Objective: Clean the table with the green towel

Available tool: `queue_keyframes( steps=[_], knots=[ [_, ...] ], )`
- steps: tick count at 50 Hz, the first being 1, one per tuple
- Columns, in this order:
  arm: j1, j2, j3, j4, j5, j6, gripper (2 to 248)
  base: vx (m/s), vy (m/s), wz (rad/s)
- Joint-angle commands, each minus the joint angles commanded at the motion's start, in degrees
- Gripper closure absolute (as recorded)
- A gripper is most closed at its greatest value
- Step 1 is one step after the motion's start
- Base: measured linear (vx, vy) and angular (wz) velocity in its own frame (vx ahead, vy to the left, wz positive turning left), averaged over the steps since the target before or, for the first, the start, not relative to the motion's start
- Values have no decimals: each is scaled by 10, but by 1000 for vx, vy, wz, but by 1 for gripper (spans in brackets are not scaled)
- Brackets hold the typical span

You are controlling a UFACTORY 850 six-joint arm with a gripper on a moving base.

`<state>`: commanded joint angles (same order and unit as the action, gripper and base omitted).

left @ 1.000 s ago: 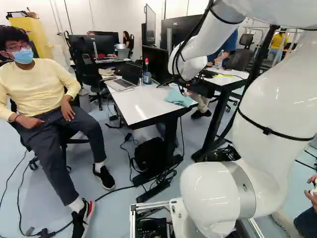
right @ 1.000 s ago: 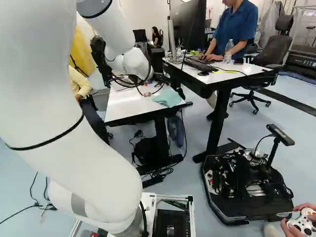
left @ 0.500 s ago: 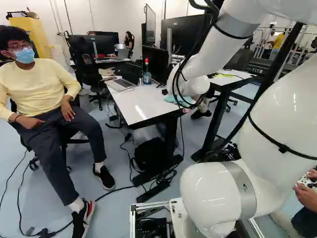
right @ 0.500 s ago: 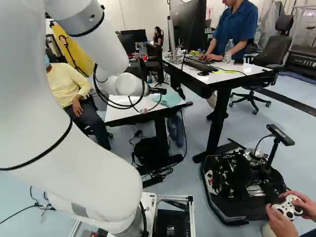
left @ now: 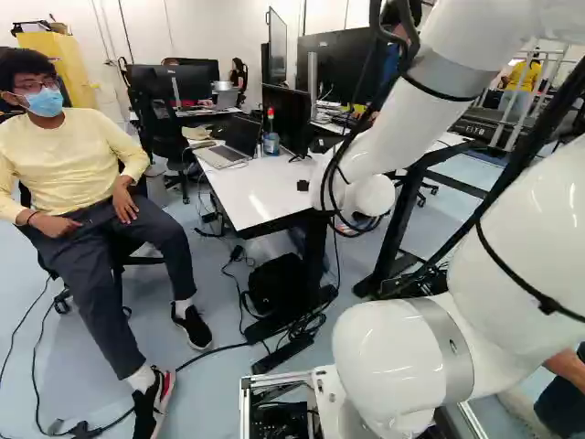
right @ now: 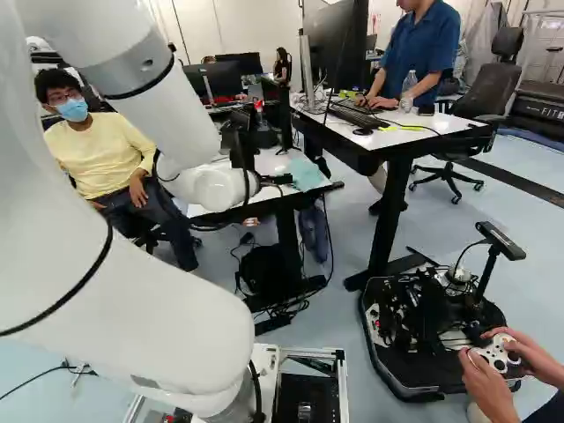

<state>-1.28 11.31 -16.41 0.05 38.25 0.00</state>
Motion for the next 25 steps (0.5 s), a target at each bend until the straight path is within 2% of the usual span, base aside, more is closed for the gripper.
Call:
queue_keyframes(
  steps=[25],
  knots=[
    [8,31,75,0,77,0,3,0,0,0]
  ],
)
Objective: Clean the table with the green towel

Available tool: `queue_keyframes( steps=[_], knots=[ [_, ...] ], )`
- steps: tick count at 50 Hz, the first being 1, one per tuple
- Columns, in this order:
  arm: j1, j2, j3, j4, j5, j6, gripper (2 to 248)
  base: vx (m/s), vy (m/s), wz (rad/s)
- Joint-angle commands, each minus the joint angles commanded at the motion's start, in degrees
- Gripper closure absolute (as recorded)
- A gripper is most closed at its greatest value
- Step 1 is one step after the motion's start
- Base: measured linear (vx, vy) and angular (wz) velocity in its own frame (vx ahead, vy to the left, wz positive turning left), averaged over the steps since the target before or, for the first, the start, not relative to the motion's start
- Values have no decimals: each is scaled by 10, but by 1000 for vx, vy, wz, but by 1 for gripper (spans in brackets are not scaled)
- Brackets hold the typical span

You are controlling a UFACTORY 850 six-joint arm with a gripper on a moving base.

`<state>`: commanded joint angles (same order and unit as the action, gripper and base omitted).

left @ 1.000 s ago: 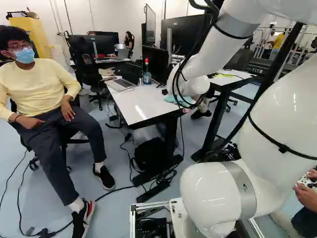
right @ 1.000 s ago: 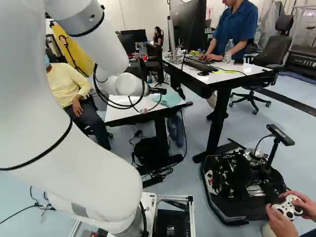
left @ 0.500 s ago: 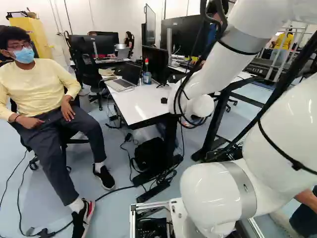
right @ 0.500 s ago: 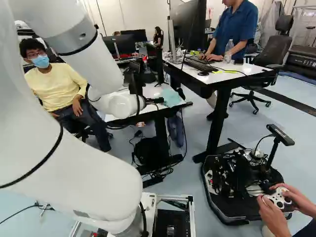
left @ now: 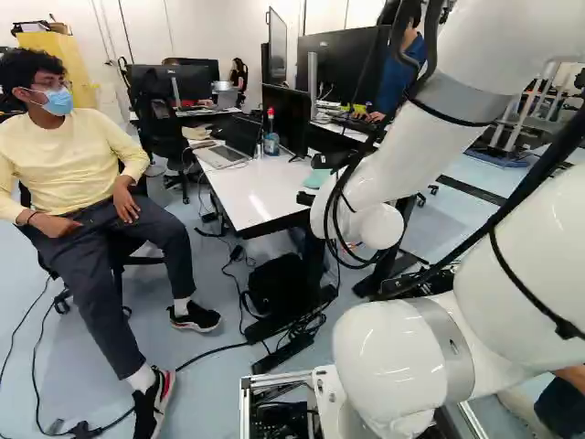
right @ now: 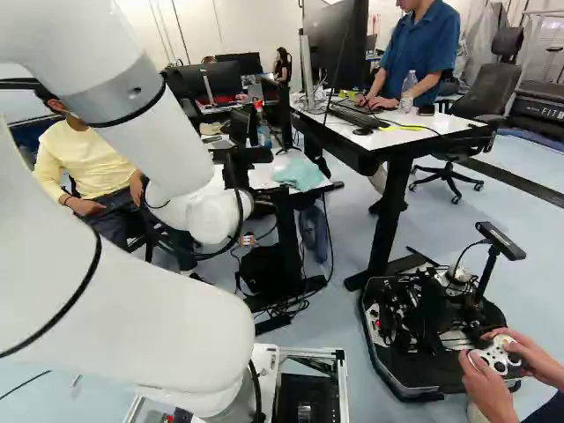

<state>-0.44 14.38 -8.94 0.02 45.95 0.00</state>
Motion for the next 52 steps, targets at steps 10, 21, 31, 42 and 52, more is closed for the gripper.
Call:
queue_keyframes(
  steps=[10,21,31,42,52],
  knots=[
    [2,8,19,0,20,0,3,0,0,0],
    [4,14,33,0,34,0,3,0,0,0],
    [4,16,39,0,40,0,3,0,0,0],
    [4,16,39,0,41,0,3,0,0,0],
    [4,16,39,0,41,0,3,0,0,0]
  ],
)
